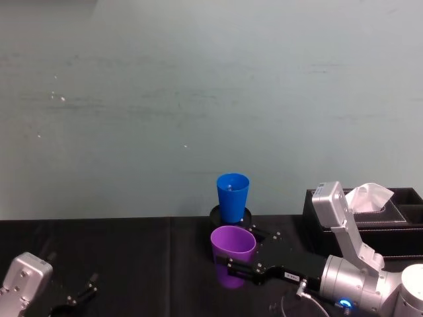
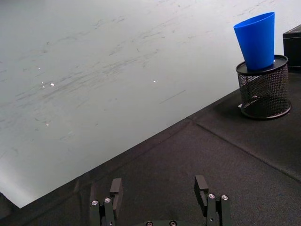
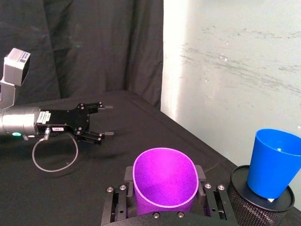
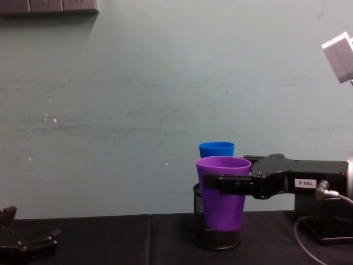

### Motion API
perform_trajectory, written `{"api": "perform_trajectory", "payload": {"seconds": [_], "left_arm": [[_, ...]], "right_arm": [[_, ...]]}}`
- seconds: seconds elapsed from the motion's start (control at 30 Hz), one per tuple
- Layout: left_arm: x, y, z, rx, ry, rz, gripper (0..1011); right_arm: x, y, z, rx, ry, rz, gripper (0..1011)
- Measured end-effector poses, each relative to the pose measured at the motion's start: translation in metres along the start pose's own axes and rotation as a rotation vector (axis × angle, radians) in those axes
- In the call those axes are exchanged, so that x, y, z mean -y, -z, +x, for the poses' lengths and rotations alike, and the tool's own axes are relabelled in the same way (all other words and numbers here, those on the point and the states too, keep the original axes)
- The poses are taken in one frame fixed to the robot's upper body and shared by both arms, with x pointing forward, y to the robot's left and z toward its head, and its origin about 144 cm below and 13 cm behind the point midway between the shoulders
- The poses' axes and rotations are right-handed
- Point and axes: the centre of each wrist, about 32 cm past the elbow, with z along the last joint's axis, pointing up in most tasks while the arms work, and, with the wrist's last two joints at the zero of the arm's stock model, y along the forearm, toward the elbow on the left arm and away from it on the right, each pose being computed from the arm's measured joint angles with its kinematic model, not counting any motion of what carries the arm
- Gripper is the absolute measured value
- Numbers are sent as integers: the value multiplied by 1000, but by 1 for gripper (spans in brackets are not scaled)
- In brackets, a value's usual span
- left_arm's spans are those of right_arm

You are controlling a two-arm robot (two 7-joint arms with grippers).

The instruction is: Pick up one cup with a gripper and tap it against the other cup.

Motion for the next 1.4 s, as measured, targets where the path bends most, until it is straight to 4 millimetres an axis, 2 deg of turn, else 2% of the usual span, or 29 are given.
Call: {"api": "perform_trajectory", "payload": {"seconds": [1.4], "left_arm": [[0, 0, 0, 0, 0, 0, 1000]], "right_arm": [[0, 0, 0, 0, 0, 0, 736]]}}
